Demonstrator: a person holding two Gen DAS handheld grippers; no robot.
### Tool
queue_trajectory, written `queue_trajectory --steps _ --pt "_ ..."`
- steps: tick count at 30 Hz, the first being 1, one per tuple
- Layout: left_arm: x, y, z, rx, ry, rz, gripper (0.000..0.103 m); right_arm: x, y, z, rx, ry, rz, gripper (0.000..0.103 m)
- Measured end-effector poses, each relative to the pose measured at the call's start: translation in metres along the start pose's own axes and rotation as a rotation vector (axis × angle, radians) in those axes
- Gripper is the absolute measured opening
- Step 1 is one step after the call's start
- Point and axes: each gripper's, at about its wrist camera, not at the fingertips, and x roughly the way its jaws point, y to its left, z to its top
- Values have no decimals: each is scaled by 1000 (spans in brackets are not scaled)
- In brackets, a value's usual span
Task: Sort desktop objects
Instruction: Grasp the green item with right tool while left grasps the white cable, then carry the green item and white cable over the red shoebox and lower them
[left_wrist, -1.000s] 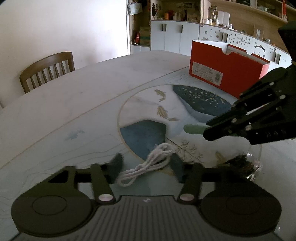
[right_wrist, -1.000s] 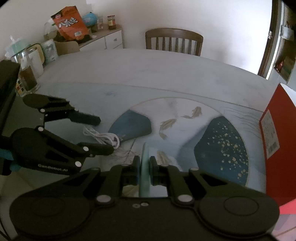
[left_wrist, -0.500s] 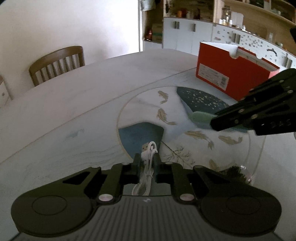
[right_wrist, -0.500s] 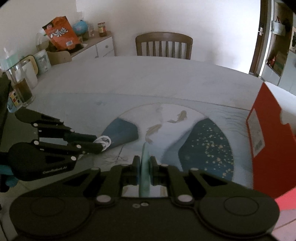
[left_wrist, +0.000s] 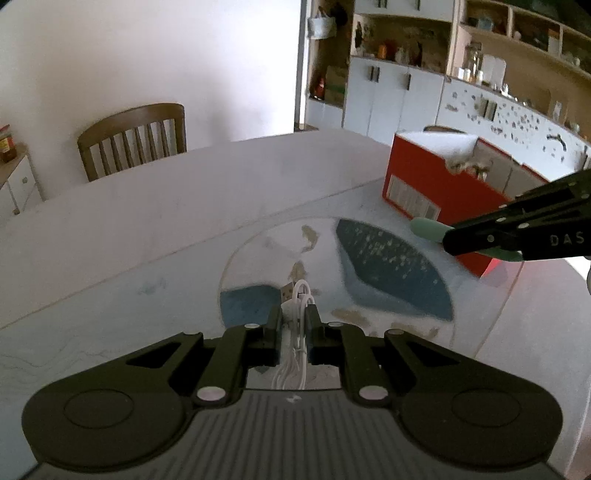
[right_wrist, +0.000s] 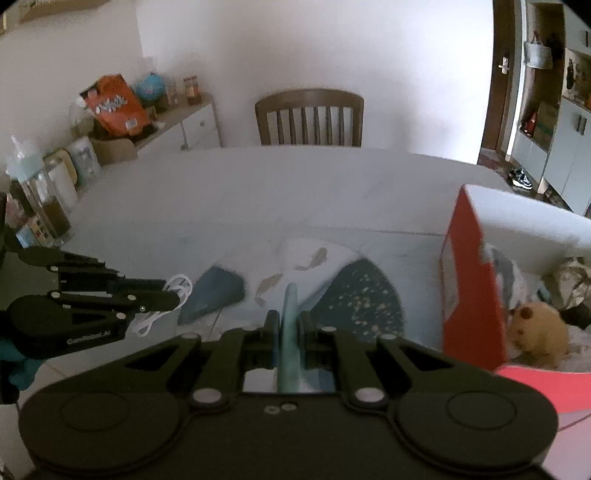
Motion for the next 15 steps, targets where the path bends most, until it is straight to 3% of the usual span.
queue_trajectory --steps 15 --pt "-27 -56 46 -66 -68 4 11 -53 -62 12 33 -87 38 9"
